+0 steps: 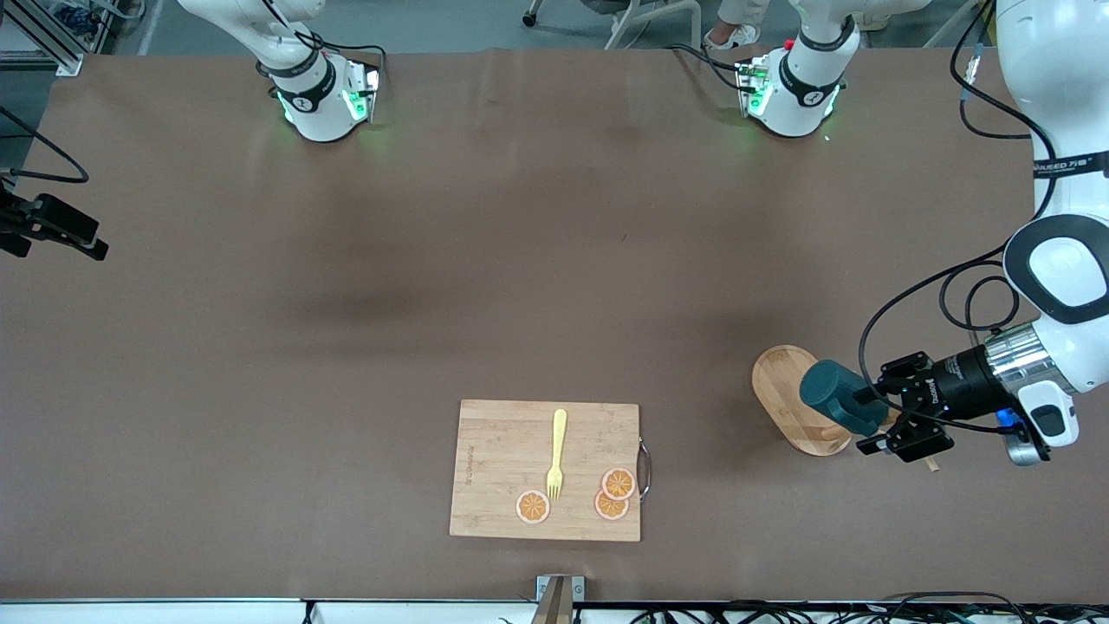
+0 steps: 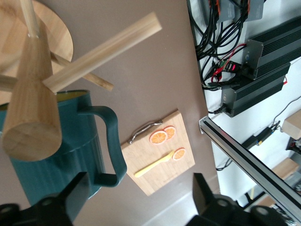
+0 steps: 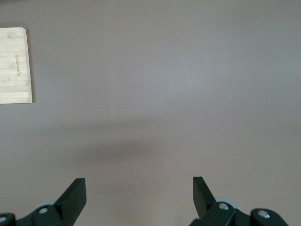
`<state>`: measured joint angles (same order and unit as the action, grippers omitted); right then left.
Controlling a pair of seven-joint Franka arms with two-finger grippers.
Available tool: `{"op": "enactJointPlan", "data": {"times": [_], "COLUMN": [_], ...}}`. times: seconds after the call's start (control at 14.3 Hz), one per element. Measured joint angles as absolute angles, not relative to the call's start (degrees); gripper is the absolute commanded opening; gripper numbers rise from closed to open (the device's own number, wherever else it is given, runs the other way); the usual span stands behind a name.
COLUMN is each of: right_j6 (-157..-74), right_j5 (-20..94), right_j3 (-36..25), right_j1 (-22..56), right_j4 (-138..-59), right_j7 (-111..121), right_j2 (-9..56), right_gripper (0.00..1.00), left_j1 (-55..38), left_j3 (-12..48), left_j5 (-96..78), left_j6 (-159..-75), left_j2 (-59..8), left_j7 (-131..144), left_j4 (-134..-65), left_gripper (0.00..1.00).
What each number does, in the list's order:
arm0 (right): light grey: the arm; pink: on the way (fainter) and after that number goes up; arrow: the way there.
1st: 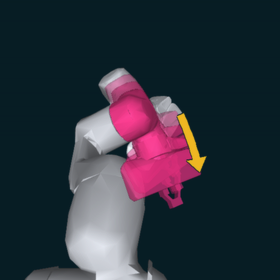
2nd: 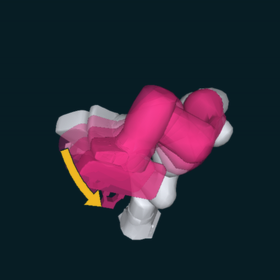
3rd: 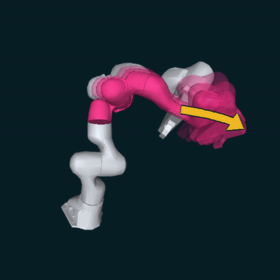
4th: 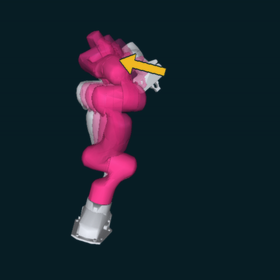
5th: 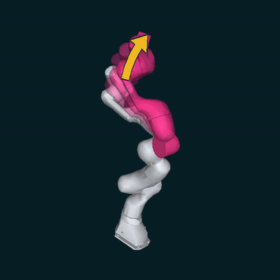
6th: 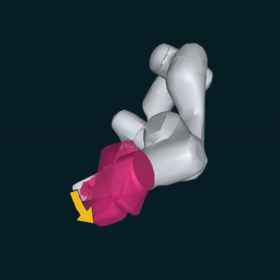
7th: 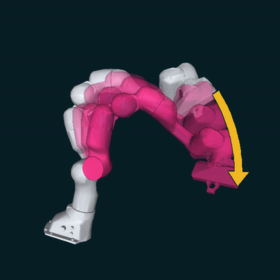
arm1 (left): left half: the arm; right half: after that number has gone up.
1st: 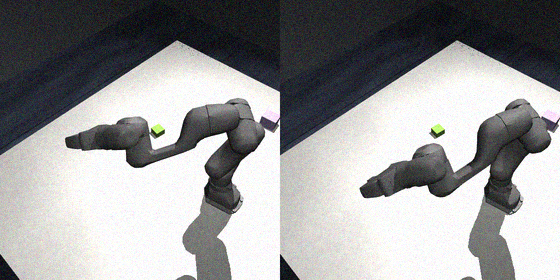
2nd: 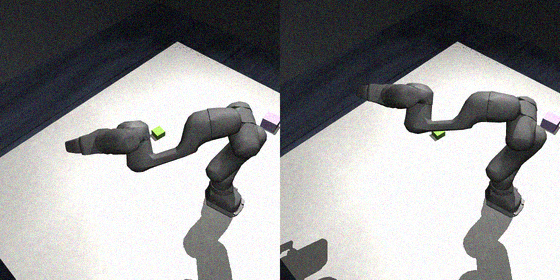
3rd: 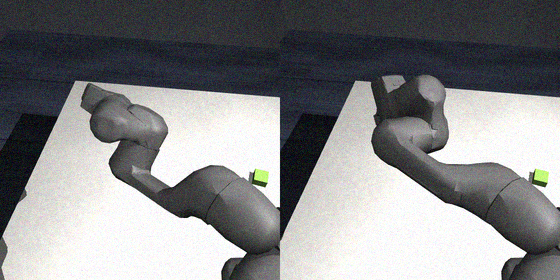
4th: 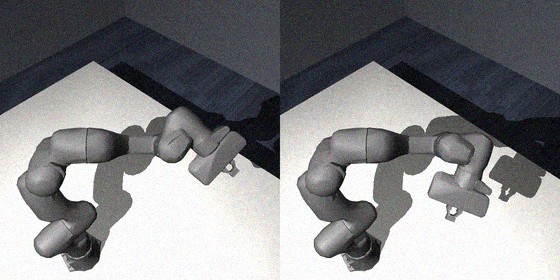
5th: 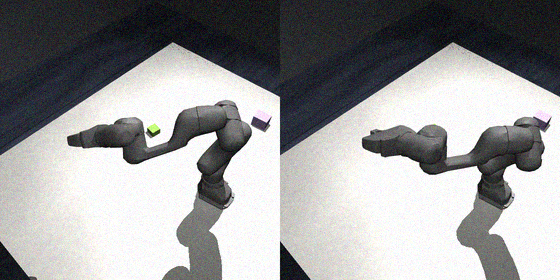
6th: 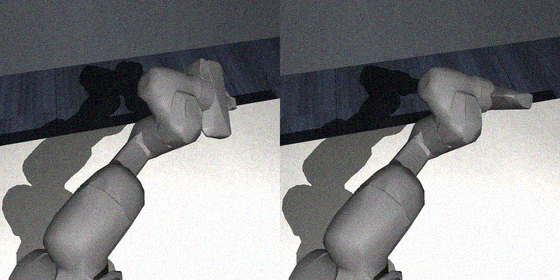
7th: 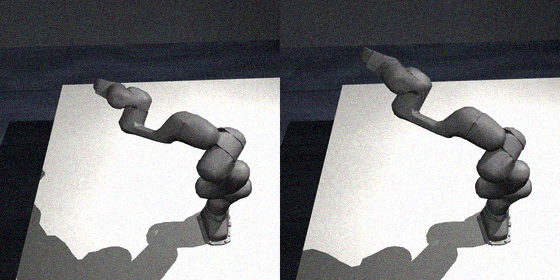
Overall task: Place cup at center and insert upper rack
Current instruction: 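Lower the mug's handle onto a stand peg with the left gripper, then open the left gripper and withdraw it from the mug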
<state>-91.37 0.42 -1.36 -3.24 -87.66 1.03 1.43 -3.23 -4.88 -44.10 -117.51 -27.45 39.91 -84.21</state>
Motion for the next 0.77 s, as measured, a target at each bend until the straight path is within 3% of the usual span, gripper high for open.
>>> {"op": "enactJointPlan", "data": {"times": [0.49,0.77], "right_j6": [-91.36,-91.37], "right_j5": [0.42,0.42], "right_j3": [-1.36,-1.36], "right_j1": [-3.24,-3.24], "right_j4": [-87.66,-87.66], "right_j7": [1.03,1.03], "right_j2": [1.43,1.43], "right_gripper": [1.00,1.00], "left_j1": [-3.12,-3.12], "left_j3": [-4.87,-4.87], "left_j5": [-28.90,-20.97], "left_j6": [-116.99,-111.50], "left_j2": [-20.77,-17.18], "left_j7": [39.79,32.70], "left_j4": [-83.81,-84.10], "left_gripper": [1.00,1.00]}}
